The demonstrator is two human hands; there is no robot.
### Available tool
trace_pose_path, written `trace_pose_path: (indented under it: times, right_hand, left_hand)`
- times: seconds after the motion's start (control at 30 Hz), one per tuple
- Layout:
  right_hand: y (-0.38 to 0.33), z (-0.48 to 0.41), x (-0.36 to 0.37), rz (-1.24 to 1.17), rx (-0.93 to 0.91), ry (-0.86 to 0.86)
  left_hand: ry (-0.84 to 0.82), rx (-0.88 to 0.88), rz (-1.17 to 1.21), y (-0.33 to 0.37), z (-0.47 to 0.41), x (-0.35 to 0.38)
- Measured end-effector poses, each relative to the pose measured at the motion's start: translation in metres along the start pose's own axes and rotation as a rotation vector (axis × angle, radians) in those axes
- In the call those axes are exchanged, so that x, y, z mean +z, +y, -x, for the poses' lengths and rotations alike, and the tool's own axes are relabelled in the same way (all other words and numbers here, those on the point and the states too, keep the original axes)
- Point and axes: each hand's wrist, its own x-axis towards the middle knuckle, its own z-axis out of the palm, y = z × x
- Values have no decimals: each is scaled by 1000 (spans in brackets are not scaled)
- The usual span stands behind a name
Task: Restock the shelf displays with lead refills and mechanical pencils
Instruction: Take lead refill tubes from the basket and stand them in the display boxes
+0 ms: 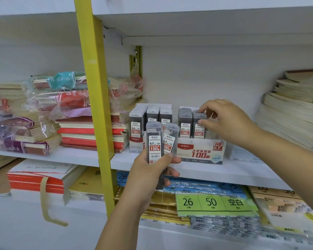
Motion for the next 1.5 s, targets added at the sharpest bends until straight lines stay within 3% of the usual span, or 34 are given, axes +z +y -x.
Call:
trace_pose_path:
  times: [0.2,0.3,0.43,0.6,0.73,0.87,1.2,1.5]
  right_hand:
    - [-3,5,-2,227,9,29]
    - [-16,24,-7,-46,10,143]
    - [-51,48,-6,-663,103,-80]
    - [-64,56,0,-850,140,-23]
    - [-48,45,-18,-915,196,221]
    - [-24,22,-44,-751,127,321]
    - [-3,5,-22,-357,45,59]
    - [-3,-7,-9,-132,6,-7]
  left_hand:
    - [-21,-14,-41,2,3,-1]
    - [-44,-22,-44,4,7,-1]
    - [-101,-34,-53,6,11,2]
    - [-163,-34,-20,5,15,8]
    - [-137,-20,-1,5,14,5]
    - [-69,10,-71,2,11,0]
    - [-79,-75,-77,0,5,-5]
    - [-45,-7,-77,1,7,-7]
